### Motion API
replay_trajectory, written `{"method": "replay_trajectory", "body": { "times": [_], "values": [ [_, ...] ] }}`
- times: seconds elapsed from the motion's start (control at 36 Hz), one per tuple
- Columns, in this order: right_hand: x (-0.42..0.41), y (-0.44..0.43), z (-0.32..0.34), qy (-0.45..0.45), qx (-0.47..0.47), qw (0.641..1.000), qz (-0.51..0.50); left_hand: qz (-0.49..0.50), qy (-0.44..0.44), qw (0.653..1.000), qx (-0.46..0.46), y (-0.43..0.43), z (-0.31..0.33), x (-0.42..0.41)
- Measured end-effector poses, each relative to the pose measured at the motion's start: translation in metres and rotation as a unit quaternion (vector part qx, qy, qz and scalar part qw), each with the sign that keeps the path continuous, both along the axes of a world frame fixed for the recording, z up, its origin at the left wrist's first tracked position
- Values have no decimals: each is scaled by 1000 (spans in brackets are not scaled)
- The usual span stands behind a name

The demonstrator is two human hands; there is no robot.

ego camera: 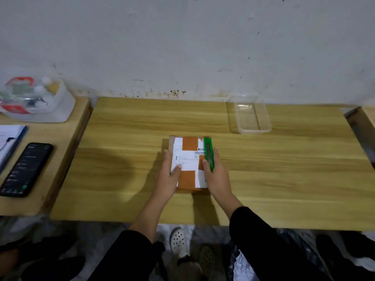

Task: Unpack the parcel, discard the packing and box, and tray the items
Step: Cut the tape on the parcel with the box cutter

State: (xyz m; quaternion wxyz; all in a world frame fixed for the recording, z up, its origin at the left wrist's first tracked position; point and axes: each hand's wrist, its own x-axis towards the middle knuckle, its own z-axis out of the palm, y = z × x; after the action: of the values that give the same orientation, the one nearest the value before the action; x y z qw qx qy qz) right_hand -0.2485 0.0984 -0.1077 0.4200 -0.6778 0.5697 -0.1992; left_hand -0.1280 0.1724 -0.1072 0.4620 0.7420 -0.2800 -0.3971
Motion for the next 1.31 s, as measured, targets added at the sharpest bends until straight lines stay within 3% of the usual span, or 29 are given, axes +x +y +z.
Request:
{"method": "replay_trajectory", "body": {
  "times": [0.25, 0.39, 0.47, 0.56, 0.64, 0.72, 0.83, 0.94, 1.03, 1.11, 1.31],
  "values": [
    [-16, -15, 6, -46, -4, 997, -56, -74, 17, 997, 1, -1, 2, 22],
    [-22, -30, -1, -94, 72, 990, -78, -160, -76, 983, 52, -16, 5, 63],
    [-22, -38, -2, -138, 103, 980, -97, -107, -184, 973, 85, -33, 0, 76],
    [-19, -45, 5, -152, 84, 980, -100, 25, -289, 952, 100, -41, 3, 58],
    [-15, -53, 12, -183, 87, 974, -99, 164, -221, 956, 102, -37, 6, 28],
    [-10, -61, 20, -210, 136, 967, -56, 226, -135, 959, 106, -30, -1, 10],
    [-8, -72, 27, -217, 209, 953, 28, 175, -139, 972, 67, -31, -5, 22],
    [-8, -79, 27, -180, 202, 959, 80, 72, -186, 976, 89, -43, -4, 58],
    [-5, -82, 24, -135, 159, 974, 86, 93, -203, 971, 82, -52, 0, 68],
    [1, -83, 20, -108, 123, 983, 87, 140, -143, 977, 70, -55, 0, 62],
    [19, -84, 21, -86, 71, 991, 73, 158, -121, 978, 57, -53, -2, 56]
  ]
}}
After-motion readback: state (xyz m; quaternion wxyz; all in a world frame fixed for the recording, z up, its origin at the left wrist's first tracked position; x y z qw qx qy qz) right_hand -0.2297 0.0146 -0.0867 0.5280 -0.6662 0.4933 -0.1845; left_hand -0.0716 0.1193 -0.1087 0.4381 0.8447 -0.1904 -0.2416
